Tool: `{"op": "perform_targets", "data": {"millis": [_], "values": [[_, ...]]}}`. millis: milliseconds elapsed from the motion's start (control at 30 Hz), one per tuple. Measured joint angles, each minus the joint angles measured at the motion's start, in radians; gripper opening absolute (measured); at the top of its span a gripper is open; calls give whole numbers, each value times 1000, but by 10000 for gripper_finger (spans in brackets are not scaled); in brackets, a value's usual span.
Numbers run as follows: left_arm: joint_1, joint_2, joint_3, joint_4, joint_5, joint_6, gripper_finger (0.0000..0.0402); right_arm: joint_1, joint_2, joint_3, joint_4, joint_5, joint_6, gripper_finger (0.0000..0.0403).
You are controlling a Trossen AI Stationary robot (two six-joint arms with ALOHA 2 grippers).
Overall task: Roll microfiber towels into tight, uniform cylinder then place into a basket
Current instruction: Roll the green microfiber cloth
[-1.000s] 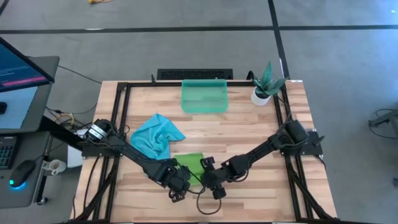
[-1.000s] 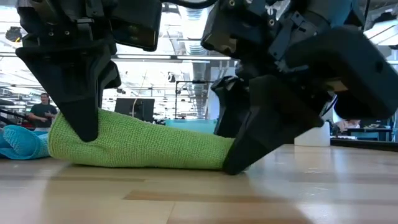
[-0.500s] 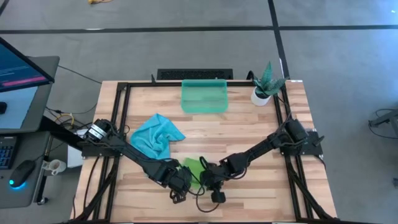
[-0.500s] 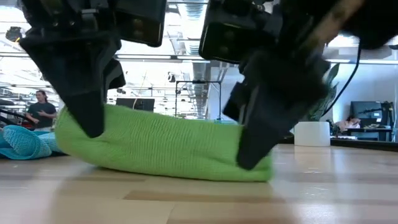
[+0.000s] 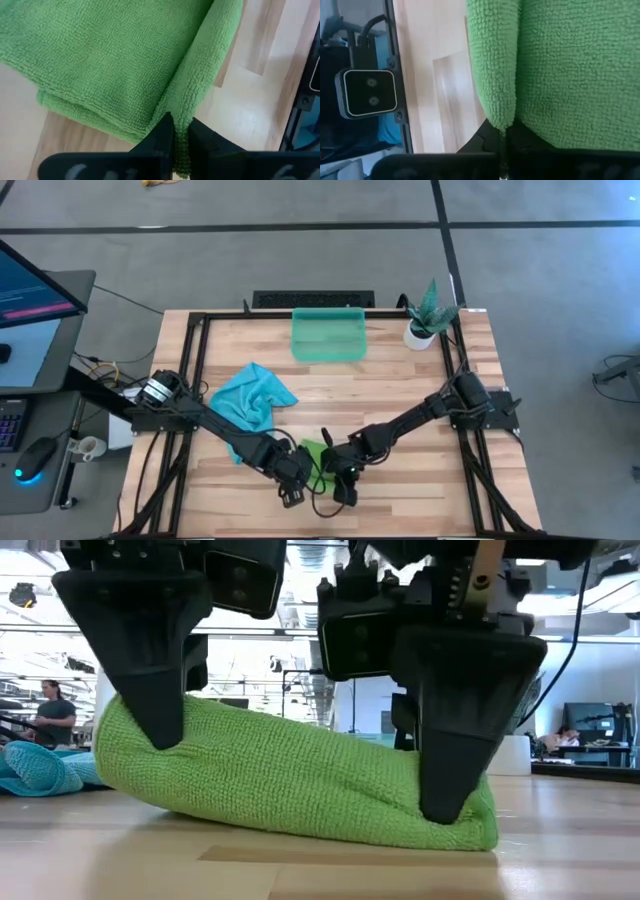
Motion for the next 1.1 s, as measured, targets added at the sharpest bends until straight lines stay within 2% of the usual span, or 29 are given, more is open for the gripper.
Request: {"op": "perform_targets", "data": {"millis": [300,733,933,1100], "values": [[5,0,-1,-17,22,-15,20,-54,0,-2,-23,-28,47,13],[-2,1,-3,-117,6,80,77,-61,2,-4,-30,-33,75,14],[-48,-36,-4,-143,-79,68,78,-61,2,-5,-25,-31,74,8],[-158,-74,-3,-90,-292,77,75,-61,2,-5,-23,-27,72,17]]}}
